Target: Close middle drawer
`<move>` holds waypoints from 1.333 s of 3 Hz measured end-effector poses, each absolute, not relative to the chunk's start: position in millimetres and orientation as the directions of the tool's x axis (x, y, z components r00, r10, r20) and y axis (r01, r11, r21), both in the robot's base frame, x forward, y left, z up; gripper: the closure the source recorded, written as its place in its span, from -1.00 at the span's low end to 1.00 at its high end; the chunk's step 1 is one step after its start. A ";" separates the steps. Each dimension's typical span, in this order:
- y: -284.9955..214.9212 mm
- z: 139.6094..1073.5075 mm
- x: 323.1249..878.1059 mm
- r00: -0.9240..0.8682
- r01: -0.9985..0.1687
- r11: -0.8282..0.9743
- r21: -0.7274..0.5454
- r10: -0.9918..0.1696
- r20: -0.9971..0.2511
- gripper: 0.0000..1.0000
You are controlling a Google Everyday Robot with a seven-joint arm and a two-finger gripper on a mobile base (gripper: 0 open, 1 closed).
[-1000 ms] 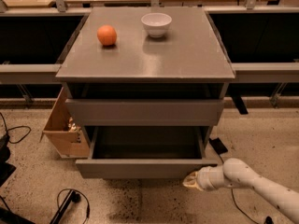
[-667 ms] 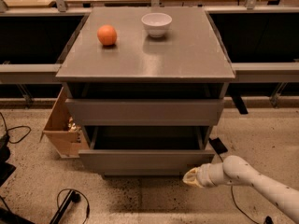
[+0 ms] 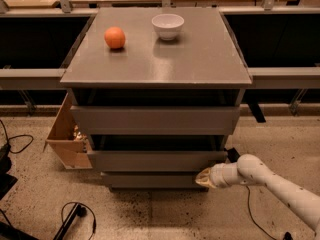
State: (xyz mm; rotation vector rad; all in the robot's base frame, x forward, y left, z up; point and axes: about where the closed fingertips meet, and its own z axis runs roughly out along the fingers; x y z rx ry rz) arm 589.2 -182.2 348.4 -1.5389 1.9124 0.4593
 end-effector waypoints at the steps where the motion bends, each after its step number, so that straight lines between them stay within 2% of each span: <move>1: -181.2 357.0 615.0 -0.099 -0.958 0.252 -0.137 -0.740 -0.665 1.00; 2: -182.6 368.3 637.2 -0.085 -0.953 0.256 -0.164 -0.742 -0.665 0.69; 3: -182.5 368.3 637.1 -0.085 -0.953 0.256 -0.164 -0.742 -0.665 0.07; 4: -182.5 368.3 637.0 -0.085 -0.953 0.256 -0.164 -0.742 -0.665 -0.40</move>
Offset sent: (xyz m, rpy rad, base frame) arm 0.0186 0.0007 0.0062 -0.0013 -0.0153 0.0026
